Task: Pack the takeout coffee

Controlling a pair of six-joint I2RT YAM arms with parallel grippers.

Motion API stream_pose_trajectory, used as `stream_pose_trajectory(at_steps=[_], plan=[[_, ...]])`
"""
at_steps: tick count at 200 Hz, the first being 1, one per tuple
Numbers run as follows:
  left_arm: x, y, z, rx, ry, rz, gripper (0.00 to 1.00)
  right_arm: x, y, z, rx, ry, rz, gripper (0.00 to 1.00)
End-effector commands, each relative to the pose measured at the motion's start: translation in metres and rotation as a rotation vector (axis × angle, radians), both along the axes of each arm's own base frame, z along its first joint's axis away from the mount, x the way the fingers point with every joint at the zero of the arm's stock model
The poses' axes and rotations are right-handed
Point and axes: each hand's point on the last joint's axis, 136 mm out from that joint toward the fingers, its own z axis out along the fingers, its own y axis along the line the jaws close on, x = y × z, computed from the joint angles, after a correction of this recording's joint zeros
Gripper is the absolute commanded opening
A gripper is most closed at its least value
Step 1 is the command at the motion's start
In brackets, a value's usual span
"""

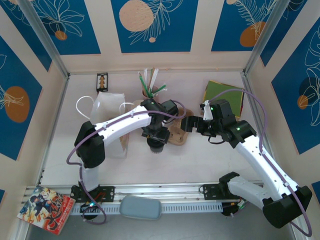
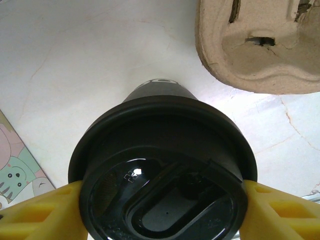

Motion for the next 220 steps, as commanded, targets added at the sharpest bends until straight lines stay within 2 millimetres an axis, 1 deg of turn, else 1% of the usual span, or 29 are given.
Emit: stream_pose_trajectory(at_steps=[1, 31, 68, 105, 143, 195, 220], plan=[[0.001, 0.003, 0.016, 0.012, -0.026, -0.019, 0.66, -0.002, 0.002, -0.003, 0.003, 0.008, 0.003, 0.99], [0.001, 0.006, 0.032, -0.001, -0.049, -0.019, 0.66, 0.000, 0.002, -0.003, 0.005, 0.004, -0.001, 0.99], [0.003, 0.009, 0.061, -0.027, -0.090, -0.012, 0.66, 0.002, 0.004, -0.001, 0.018, -0.008, 0.000, 0.99], [0.000, 0.013, 0.086, -0.062, -0.115, -0.007, 0.65, 0.005, 0.007, 0.003, 0.025, -0.021, 0.012, 0.99], [-0.007, 0.027, 0.112, -0.077, -0.145, -0.004, 0.66, 0.011, 0.013, 0.008, 0.038, -0.039, 0.025, 0.99], [-0.016, 0.050, 0.154, -0.107, -0.212, 0.011, 0.66, 0.018, 0.029, 0.010, 0.040, -0.052, 0.069, 0.99], [-0.022, 0.062, 0.170, -0.118, -0.241, 0.018, 0.65, 0.022, 0.038, 0.012, 0.040, -0.059, 0.090, 0.99]])
